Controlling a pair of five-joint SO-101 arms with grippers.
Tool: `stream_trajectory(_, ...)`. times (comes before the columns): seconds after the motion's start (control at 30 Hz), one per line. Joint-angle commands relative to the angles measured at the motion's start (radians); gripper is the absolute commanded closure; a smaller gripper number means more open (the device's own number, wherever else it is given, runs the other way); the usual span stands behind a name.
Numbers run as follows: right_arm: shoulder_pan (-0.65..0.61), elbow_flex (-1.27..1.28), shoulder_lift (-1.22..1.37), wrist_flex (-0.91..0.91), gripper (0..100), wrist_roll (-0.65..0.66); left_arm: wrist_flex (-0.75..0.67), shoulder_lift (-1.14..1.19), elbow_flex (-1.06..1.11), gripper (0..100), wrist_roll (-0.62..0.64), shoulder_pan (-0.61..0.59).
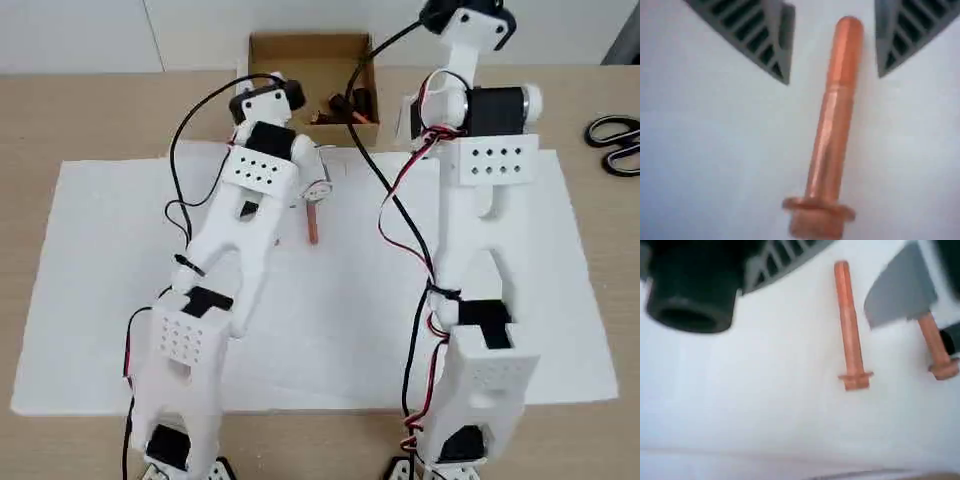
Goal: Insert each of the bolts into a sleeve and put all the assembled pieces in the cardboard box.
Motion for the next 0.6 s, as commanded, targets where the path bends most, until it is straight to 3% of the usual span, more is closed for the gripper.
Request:
stream_trajectory(0.0, 0.010, 0.011, -0.082, 0.001, 99.5, 0.008, -0.048, 0.052, -0.093, 90, 0.043, 0.009)
stream_trajectory(0.57, 0.004, 0.012, -0.082, 0.002, 99.5, 0.008, -0.049, 0.394, -0.472, 90, 0.091, 0.006)
